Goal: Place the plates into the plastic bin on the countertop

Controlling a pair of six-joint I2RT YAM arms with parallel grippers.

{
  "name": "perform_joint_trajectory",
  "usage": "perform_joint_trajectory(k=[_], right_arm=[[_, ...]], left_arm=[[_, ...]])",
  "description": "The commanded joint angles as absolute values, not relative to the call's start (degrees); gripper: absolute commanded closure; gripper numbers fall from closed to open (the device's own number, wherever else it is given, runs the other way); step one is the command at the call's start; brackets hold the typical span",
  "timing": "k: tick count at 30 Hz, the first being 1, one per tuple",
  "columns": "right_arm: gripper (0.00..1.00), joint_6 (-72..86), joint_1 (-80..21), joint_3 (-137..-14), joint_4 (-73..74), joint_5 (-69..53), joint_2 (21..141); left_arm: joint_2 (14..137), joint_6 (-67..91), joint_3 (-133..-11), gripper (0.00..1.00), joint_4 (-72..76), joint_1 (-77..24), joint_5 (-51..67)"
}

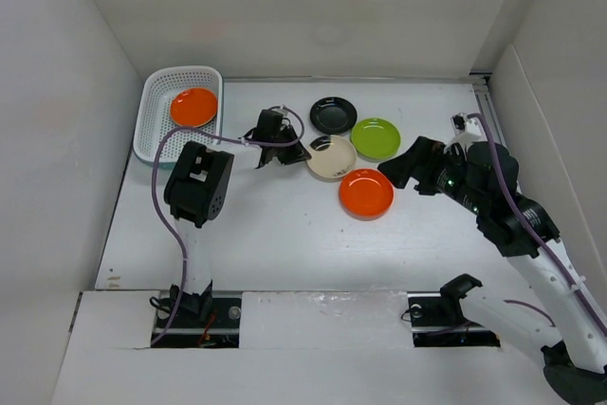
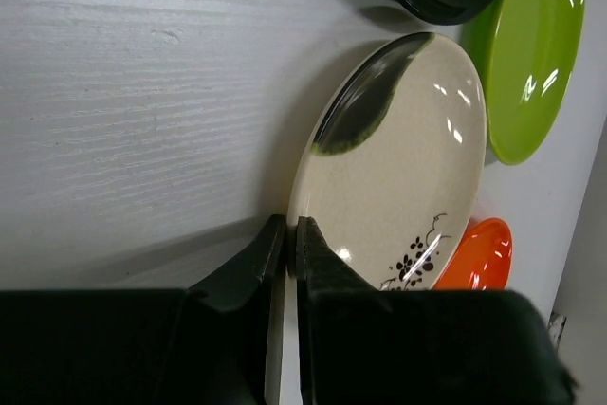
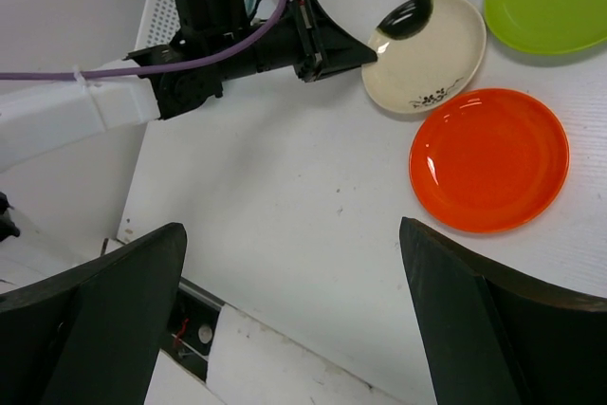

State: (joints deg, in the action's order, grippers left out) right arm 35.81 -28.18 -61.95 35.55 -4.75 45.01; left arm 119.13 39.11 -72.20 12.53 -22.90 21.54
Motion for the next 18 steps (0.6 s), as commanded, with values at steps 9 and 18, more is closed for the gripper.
perform_joint_trajectory(k=[9,18], right_arm=[[0.00,35.6,-27.9,-61.8,33.8,-4.8,42.7],[0.00,34.5,-27.9,-61.2,31.3,-6.5,43.9]], left_arm=[[102.4,44.5,-65.1,1.00,0.4,-21.9,4.6],[89.6,49.6,-73.8,1.00,-11.8,-9.8,-2.5]])
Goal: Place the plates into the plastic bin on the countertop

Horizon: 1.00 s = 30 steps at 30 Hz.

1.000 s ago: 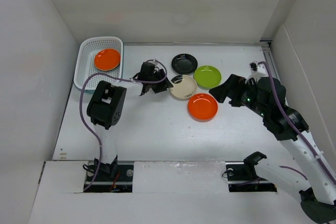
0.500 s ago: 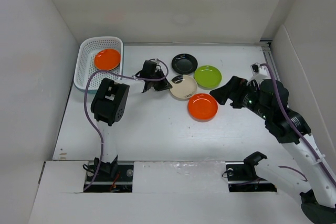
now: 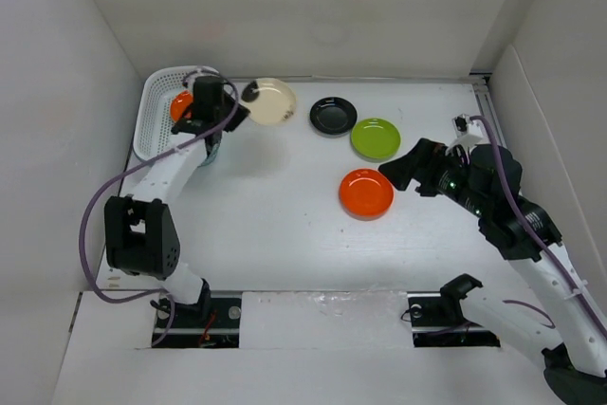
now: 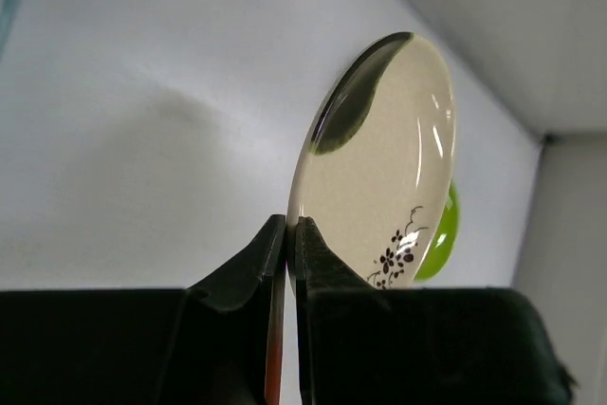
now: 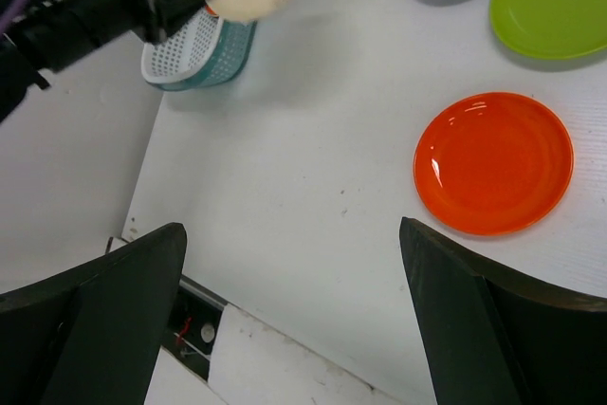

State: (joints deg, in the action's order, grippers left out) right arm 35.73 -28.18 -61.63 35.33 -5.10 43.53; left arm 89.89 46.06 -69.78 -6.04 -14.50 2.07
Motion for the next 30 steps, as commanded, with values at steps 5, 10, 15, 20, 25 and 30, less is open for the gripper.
perform_joint_trajectory(k=[5,10,15,20,25,30], right_arm=[[0.00,33.9,-27.9,-61.2,28.8,-10.3,46.0],[0.00,32.9,-27.9,-61.7,27.7,-10.9,46.7],[0.00,32.3,-27.9,-62.2,27.7,-10.9,47.2],[0.00,32.3,-27.9,-62.2,27.7,-11.4,47.2],[0.00,32.3,-27.9,-62.2,28.2,-11.4,46.7],[0.00,32.3,-27.9,-62.2,29.4,-11.4,45.6]], left_arm=[[93.7,52.0,-79.3,1.00,-12.4,3.6,-0.6],[100.8,51.5,-86.2,1.00,-11.5,9.4,-2.5],[111.2,49.2,-97.4,1.00,-18.5,12.5,-3.2],[115.7,47.9,-102.4,0.89,-19.4,13.7,-2.3],[116.1,46.7,-104.7,0.38,-20.3,13.7,-2.2],[109.0,43.4,-102.7,0.07,-18.6,11.7,0.0]])
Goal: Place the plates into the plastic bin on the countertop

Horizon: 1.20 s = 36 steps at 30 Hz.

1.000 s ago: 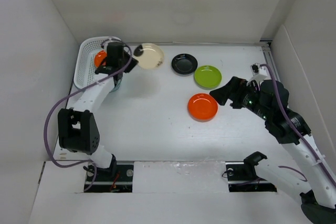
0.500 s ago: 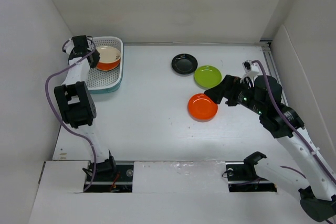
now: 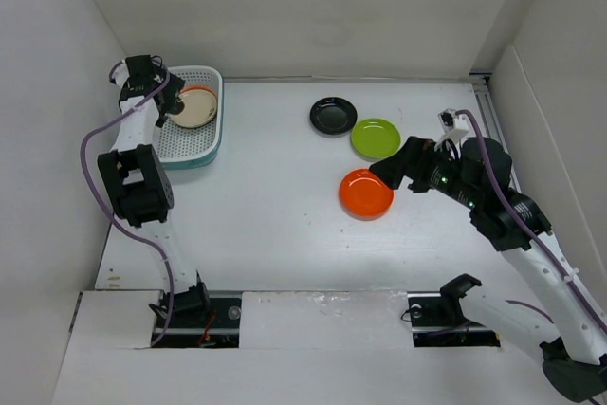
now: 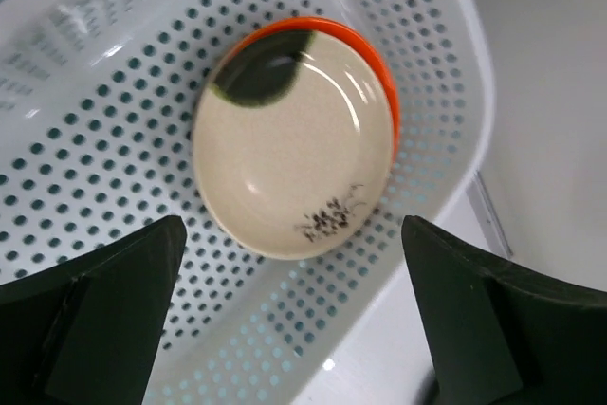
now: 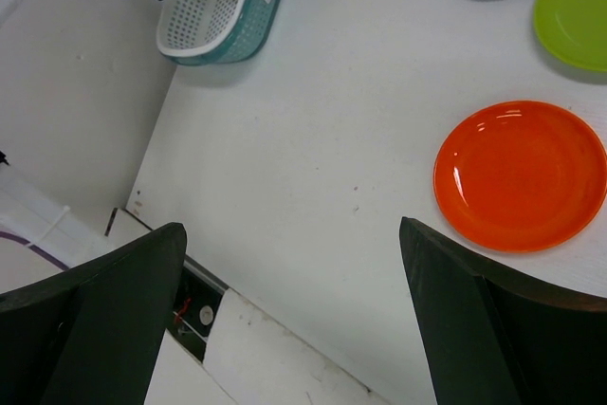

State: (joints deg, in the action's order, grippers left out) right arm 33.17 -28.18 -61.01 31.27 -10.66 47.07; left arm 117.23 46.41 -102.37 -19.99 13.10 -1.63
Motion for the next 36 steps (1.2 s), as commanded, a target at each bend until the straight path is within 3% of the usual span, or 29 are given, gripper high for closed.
perform_joint_trajectory(k=[1,8,16,20,31,36], right_arm=[[0.00,32.8,-27.9,-62.2,29.4,-10.9,45.6],[0.00,36.8,-27.9,-61.7,29.4,-4.2,45.1],[0.00,40.4,-27.9,-62.9,32.3,3.8,45.0],[0.00,40.4,-27.9,-66.0,35.8,9.3,43.1],[0.00,41.5,-27.9,-67.3,39.4,10.7,38.4],[0.00,42.0,-27.9,-67.3,39.4,9.6,38.4]], left_arm=[[107.1,42.0,-101.5,0.01,-16.1,10.6,1.0],[99.2,38.6,-88.1,0.01,-3.8,-6.8,14.2],[112.2,39.7,-83.8,0.01,4.1,-21.0,18.4],[118.2,41.0,-86.5,0.01,3.4,-21.6,16.9],[131.3,43.5,-99.0,0.03,-0.8,-22.1,11.7],[138.3,44.9,-108.2,0.20,-5.6,-21.5,12.9]])
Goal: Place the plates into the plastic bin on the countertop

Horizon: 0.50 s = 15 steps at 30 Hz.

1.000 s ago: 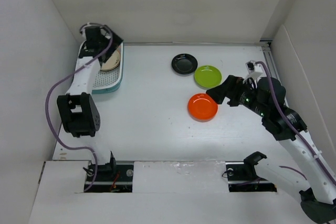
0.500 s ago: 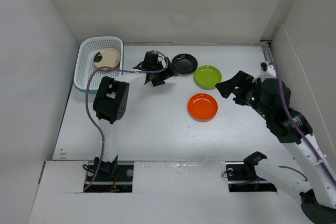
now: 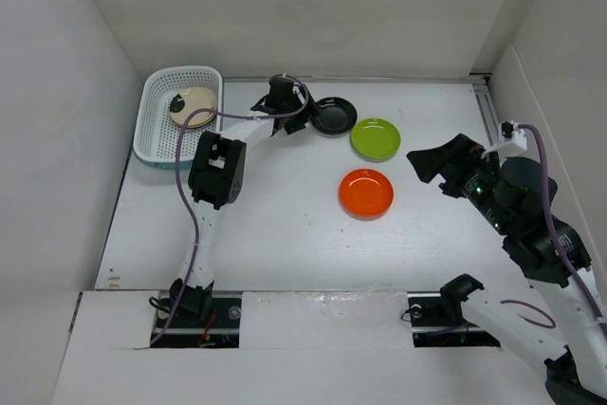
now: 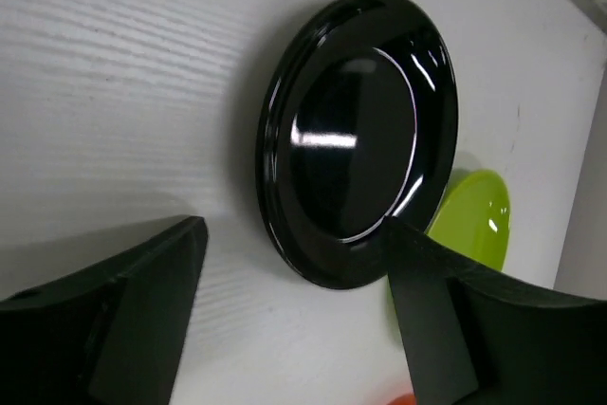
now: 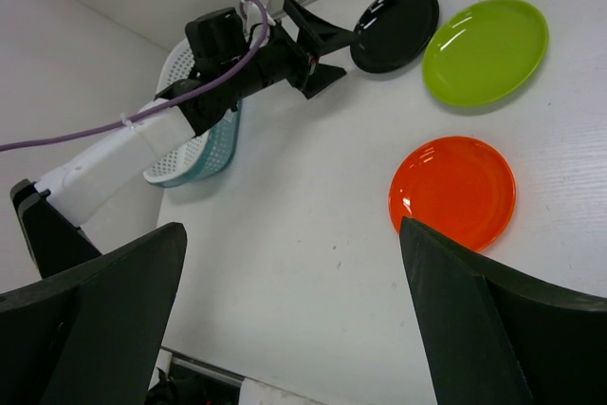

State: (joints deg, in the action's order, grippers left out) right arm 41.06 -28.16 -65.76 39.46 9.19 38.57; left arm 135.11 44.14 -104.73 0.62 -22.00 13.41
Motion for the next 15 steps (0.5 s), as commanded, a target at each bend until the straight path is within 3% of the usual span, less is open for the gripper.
perform_joint_trajectory(k=[1,3,9,11,14,15], right_arm=[[0.00,42.0,-27.9,-67.3,39.4,9.6,38.4],[0.00,42.0,-27.9,-67.3,39.4,9.1,37.9],[0.00,42.0,-27.9,-67.3,39.4,9.6,36.7],[0.00,42.0,-27.9,-67.3,39.4,10.1,36.7],[0.00,42.0,-27.9,-67.3,39.4,10.1,36.7],[0.00,42.0,-27.9,-67.3,39.4,9.4,36.7]], left_arm=[[140.1,45.7,-109.3,0.30,-5.6,-21.0,12.9],[141.5,46.5,-112.3,0.40,-6.8,-21.0,12.9],[148.2,48.2,-120.6,0.49,-9.1,-20.5,15.7],[148.9,48.2,-121.3,0.66,-9.8,-20.5,16.3],[148.9,48.8,-121.8,1.00,-9.8,-20.0,18.2],[148.9,48.8,-121.8,1.00,-9.8,-19.3,19.8]])
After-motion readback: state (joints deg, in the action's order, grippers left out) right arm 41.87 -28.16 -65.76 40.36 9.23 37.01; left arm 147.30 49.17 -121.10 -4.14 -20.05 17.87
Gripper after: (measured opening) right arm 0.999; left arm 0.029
